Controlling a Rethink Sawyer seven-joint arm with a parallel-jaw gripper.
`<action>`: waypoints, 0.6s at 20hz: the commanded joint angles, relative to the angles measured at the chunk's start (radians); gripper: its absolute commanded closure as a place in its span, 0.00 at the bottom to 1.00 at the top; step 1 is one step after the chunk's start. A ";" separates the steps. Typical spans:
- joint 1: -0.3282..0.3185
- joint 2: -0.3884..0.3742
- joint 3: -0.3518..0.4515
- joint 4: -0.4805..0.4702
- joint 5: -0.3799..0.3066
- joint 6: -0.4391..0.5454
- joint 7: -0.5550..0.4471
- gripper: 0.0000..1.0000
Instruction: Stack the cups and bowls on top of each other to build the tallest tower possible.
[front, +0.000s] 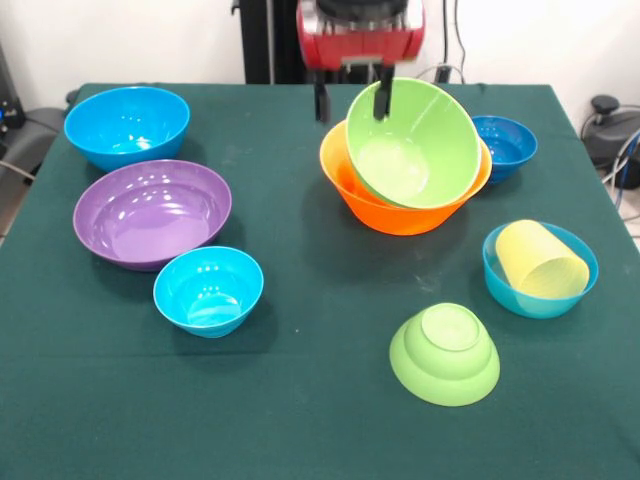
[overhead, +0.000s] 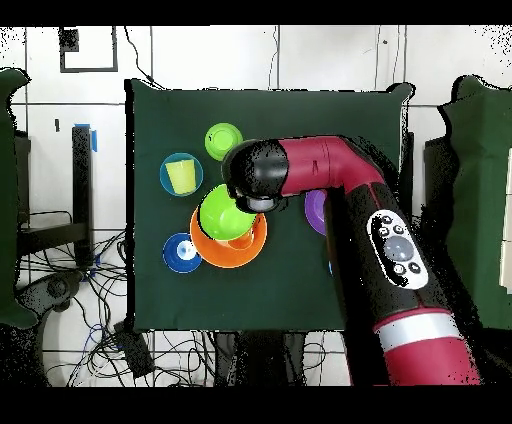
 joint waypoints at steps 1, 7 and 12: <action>-0.009 -0.123 0.072 0.073 0.002 0.147 -0.255 0.00; -0.039 -0.060 0.089 0.053 -0.045 0.126 -0.272 0.00; -0.051 0.078 0.085 0.019 -0.111 0.027 -0.271 0.00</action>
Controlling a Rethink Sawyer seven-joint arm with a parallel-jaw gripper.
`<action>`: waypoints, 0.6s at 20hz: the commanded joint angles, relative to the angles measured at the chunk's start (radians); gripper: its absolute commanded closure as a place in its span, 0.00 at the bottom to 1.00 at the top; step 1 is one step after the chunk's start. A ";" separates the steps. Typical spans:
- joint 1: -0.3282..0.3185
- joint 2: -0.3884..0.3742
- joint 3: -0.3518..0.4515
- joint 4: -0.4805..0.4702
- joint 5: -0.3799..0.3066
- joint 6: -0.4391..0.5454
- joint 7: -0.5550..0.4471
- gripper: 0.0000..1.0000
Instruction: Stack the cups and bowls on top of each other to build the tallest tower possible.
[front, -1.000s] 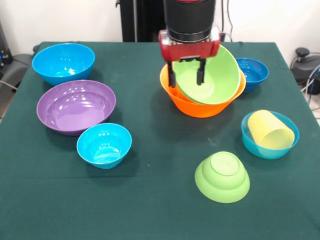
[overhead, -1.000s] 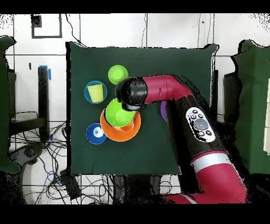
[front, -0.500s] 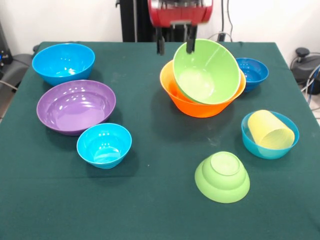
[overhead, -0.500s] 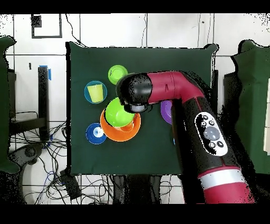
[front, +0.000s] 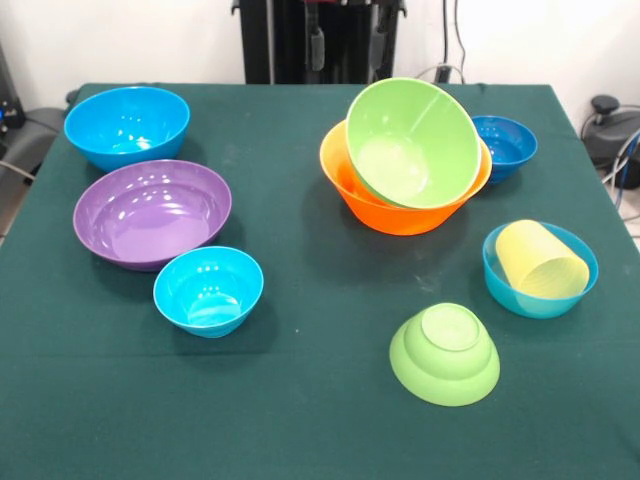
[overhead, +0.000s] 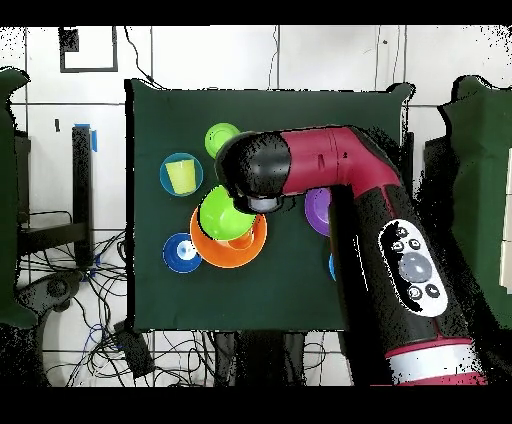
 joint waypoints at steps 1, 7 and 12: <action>-0.030 0.182 0.045 0.008 -0.114 -0.064 -0.273 0.00; -0.040 0.200 0.058 0.005 -0.144 -0.077 -0.269 0.00; -0.047 0.174 0.076 0.033 -0.164 -0.087 -0.251 0.00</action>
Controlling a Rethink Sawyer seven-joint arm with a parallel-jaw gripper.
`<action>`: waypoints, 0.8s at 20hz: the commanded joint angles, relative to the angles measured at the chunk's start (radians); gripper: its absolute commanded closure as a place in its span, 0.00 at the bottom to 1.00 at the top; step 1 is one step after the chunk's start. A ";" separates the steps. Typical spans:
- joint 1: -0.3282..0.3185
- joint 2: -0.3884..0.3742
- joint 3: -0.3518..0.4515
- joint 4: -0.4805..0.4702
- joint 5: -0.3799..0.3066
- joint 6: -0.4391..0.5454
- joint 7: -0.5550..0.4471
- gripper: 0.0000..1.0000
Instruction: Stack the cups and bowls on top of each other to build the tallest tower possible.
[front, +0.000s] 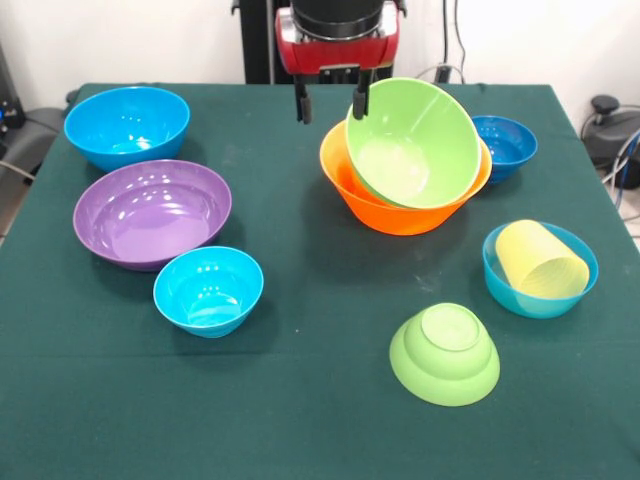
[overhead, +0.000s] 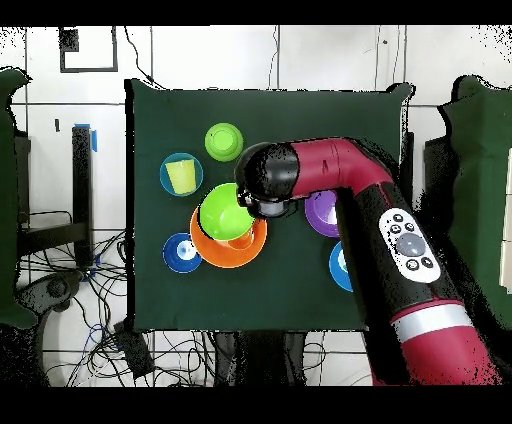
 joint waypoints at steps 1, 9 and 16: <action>-0.003 0.022 0.049 0.043 -0.094 -0.070 -0.245 0.00; -0.006 -0.034 0.072 0.098 -0.101 -0.084 -0.208 0.00; -0.011 0.011 0.067 0.083 -0.117 -0.098 -0.204 0.00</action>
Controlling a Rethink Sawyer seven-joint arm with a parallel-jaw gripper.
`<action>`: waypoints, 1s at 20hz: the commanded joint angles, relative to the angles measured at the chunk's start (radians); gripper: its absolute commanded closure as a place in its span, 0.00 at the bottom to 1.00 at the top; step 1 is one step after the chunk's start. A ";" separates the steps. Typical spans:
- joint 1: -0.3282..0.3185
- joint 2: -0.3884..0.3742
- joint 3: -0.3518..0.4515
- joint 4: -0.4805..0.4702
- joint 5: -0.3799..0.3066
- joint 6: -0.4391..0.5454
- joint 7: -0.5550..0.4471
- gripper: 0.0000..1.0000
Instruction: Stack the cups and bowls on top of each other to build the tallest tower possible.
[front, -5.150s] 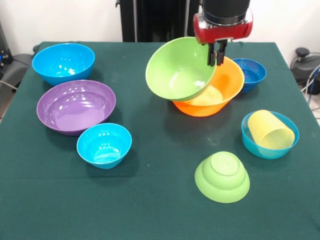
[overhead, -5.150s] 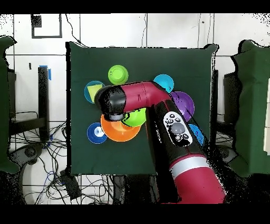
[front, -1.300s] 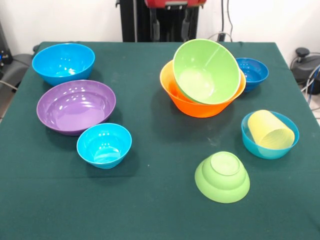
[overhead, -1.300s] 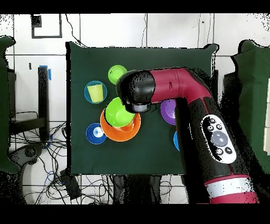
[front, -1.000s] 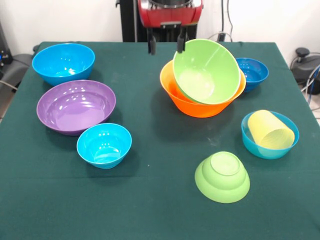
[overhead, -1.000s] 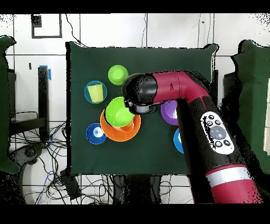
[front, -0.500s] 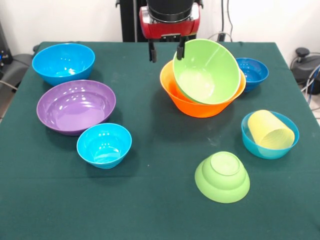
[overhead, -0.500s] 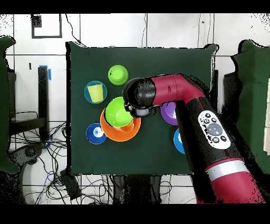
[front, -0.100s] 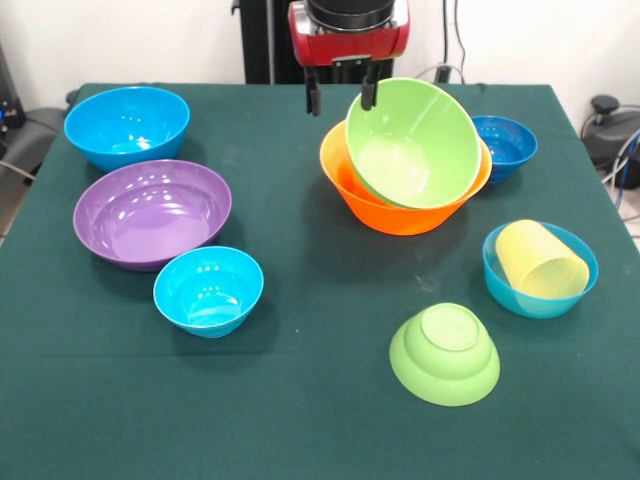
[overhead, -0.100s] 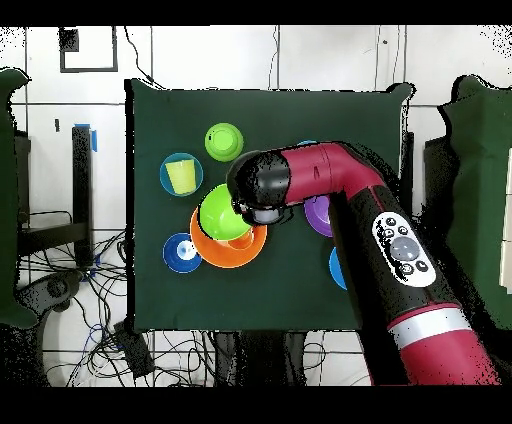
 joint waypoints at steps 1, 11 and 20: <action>-0.005 0.046 0.035 0.031 -0.089 -0.075 -0.204 0.00; 0.004 0.078 0.024 0.014 -0.104 -0.081 -0.195 0.00; 0.017 0.077 0.027 0.015 -0.128 -0.083 -0.181 0.00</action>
